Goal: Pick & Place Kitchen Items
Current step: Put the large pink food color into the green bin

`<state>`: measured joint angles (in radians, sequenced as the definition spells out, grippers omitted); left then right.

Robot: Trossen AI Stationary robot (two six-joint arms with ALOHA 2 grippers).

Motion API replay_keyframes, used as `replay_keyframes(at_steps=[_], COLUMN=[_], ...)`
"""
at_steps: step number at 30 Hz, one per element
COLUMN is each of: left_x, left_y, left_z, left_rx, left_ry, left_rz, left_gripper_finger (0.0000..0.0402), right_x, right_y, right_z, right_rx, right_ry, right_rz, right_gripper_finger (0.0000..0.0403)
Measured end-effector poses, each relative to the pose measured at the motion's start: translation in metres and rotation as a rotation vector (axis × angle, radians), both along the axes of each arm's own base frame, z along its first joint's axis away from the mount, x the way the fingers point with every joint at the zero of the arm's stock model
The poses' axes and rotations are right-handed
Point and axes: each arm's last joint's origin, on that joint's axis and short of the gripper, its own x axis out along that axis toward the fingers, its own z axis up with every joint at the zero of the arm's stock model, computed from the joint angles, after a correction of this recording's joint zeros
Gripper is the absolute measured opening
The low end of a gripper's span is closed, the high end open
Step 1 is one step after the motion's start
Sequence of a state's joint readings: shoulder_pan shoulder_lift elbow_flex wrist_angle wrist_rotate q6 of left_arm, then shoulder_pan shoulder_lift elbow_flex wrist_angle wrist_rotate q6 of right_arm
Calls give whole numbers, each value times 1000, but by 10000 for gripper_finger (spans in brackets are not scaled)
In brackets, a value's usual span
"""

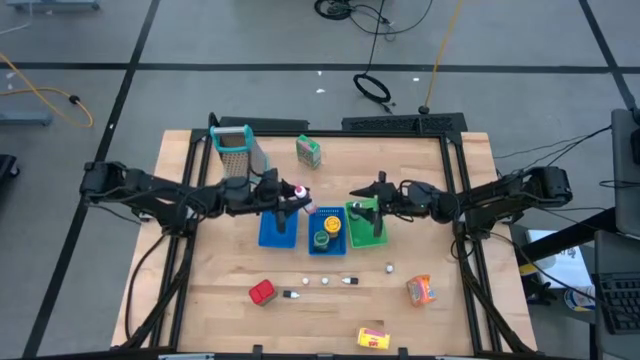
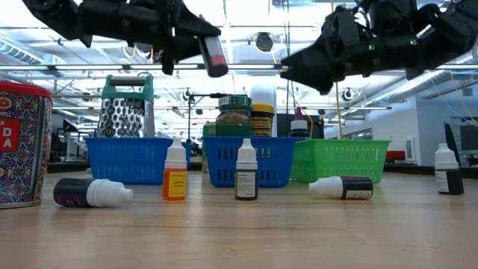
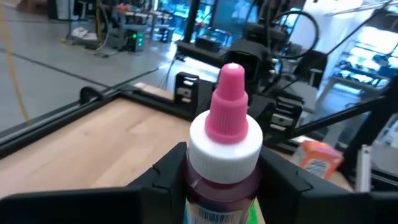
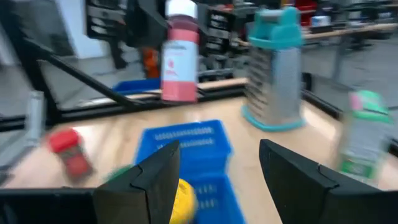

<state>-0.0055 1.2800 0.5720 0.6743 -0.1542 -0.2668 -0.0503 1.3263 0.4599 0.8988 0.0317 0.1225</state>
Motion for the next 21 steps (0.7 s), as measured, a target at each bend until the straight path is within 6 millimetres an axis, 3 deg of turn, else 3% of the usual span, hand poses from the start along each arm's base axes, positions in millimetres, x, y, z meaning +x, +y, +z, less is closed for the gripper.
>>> replay_keyframes(at_steps=[5,14,21], left_x=[1,12,26], left_y=[-6,-20,-25], left_z=[3,18,13], left_rx=[6,72,91], left_ry=[-13,-32,28], left_rz=[-19,-69,-71], left_gripper_finger=[175,135,162], right_x=[15,43,67], right_y=[5,9,13], right_z=[14,16,21], right_rx=[-5,-24,-13], right_ry=[-14,27,15], right_rz=[75,99,201], right_gripper_finger=[210,210,210])
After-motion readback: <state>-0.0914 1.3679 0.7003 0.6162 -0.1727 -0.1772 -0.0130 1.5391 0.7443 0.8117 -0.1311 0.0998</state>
